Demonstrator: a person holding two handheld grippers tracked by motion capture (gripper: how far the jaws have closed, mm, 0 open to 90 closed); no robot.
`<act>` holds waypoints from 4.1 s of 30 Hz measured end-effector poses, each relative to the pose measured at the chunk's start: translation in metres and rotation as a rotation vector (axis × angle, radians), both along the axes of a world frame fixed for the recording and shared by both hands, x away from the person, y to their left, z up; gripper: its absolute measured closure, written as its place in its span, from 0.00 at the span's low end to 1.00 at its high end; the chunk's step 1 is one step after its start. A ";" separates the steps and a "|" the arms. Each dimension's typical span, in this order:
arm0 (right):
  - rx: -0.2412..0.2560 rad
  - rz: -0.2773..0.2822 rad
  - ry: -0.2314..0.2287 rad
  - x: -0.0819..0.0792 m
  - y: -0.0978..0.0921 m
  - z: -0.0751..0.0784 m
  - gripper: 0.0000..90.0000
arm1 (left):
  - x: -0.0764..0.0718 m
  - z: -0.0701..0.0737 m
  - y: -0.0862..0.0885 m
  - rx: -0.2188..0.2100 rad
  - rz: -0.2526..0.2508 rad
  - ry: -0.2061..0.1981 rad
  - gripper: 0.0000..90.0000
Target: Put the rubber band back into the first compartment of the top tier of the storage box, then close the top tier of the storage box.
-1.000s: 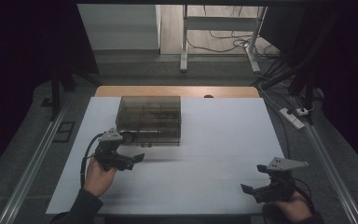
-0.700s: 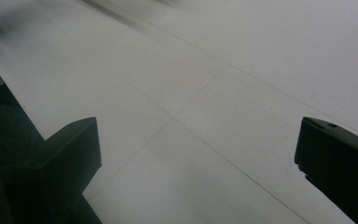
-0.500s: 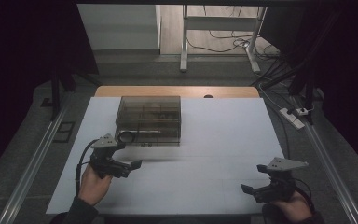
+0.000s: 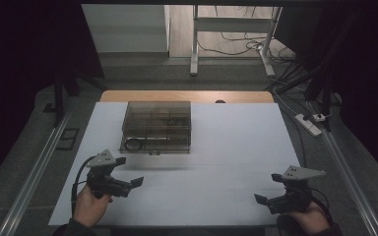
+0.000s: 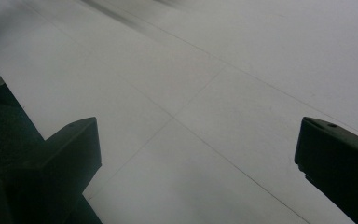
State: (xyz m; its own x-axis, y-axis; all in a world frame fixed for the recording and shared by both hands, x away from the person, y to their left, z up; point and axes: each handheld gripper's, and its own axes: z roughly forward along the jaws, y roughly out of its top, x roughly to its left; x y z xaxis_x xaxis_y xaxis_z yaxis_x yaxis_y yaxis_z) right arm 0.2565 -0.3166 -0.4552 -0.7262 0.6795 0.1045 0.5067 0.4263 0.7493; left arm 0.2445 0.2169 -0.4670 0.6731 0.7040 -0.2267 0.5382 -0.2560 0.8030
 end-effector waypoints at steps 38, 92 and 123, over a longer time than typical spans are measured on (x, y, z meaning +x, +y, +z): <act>-0.006 -0.001 -0.001 0.000 0.000 0.000 0.00 | -0.045 -0.009 0.037 -0.011 0.128 0.041 0.00; -0.003 0.001 0.001 0.000 0.000 0.000 0.00 | -0.054 -0.013 0.051 0.021 0.140 0.094 0.00; -0.006 0.002 0.005 0.000 0.000 0.000 0.00 | -0.038 -0.006 0.021 -0.002 0.057 0.035 0.00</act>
